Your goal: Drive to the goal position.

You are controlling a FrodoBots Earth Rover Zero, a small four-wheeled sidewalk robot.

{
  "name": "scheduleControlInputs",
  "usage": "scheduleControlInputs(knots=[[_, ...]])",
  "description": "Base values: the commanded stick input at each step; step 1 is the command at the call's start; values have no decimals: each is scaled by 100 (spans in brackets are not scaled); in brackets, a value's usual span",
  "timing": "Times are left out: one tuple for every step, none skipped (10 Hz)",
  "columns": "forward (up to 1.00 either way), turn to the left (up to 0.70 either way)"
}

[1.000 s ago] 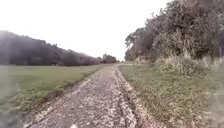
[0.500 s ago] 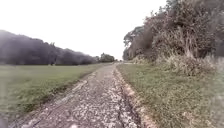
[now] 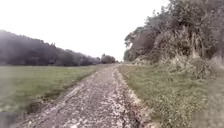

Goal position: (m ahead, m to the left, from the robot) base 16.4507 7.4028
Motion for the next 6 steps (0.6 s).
scheduleControlInputs(knots=[[70, 0], [70, 21], [70, 31], [70, 35], [70, 35], [70, 29]])
